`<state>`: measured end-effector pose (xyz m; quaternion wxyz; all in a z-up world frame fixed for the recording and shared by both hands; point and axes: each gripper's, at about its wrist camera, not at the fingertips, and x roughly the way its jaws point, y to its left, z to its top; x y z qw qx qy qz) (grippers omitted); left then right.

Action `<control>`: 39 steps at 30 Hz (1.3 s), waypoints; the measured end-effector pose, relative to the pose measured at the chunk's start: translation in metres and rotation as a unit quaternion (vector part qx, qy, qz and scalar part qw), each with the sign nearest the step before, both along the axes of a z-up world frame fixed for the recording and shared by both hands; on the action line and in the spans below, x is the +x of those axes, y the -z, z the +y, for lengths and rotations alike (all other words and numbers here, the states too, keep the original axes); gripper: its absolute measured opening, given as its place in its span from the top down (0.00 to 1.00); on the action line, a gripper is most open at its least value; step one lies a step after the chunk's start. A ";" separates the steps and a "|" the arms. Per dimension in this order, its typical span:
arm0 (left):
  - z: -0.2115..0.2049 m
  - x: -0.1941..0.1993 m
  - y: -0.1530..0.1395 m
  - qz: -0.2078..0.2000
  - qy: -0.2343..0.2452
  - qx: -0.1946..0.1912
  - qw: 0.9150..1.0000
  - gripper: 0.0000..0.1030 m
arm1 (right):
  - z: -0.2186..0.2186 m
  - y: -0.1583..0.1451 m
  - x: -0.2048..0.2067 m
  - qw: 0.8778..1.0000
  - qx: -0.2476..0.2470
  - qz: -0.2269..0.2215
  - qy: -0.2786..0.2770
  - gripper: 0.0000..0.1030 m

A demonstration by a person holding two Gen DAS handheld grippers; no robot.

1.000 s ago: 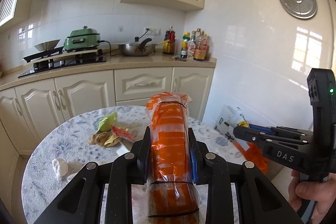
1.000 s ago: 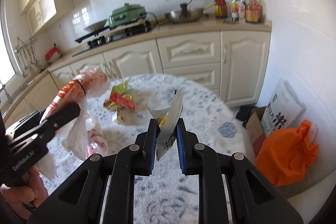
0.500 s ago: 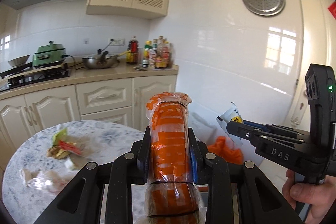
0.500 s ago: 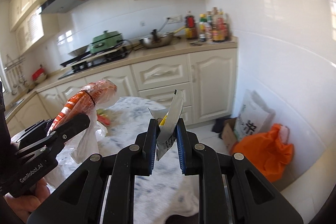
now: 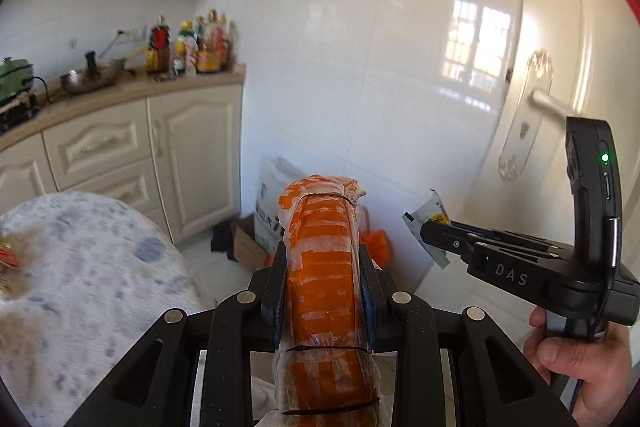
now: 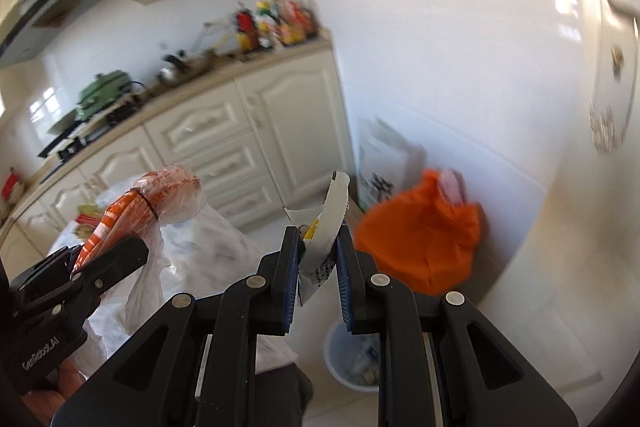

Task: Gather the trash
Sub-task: 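Carry bread bag and white wrapper over the blue bin and open both grippers, then move both open grippers back over the table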

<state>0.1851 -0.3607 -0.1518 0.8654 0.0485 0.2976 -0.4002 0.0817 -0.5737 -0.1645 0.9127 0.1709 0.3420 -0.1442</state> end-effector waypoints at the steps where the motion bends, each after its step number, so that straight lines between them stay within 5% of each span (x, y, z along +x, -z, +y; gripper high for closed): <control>1: -0.011 0.007 0.008 0.013 0.005 0.008 1.000 0.75 | -0.007 0.011 0.000 1.000 0.009 0.009 0.004 0.83; 8: -0.073 0.046 0.073 0.102 0.022 0.061 0.993 0.75 | -0.044 0.089 0.013 0.995 0.065 0.069 0.020 0.83; 14: -0.122 0.071 0.108 0.129 0.033 0.103 0.986 0.74 | -0.064 0.139 0.025 0.990 0.095 0.101 0.032 0.83; 18: -0.152 0.076 0.123 0.138 0.030 0.123 0.982 0.60 | -0.074 0.166 0.033 0.986 0.106 0.123 0.042 0.79; 20: -0.163 0.078 0.127 0.143 0.031 0.123 0.982 0.52 | -0.079 0.176 0.034 0.983 0.119 0.130 0.045 0.73; 23: -0.162 0.073 0.129 0.124 0.023 0.133 0.983 0.26 | -0.083 0.186 0.034 0.981 0.119 0.140 0.056 0.56; 25: -0.162 0.068 0.128 0.105 0.015 0.136 0.985 0.12 | -0.084 0.188 0.032 0.980 0.124 0.139 0.063 0.30; 28: -0.164 0.061 0.125 0.078 -0.003 0.149 0.986 0.05 | -0.089 0.187 0.024 0.979 0.124 0.135 0.086 0.00; 39: -0.139 0.016 0.097 0.056 -0.008 0.124 0.991 0.01 | -0.088 0.149 0.004 0.981 0.128 0.102 0.105 0.00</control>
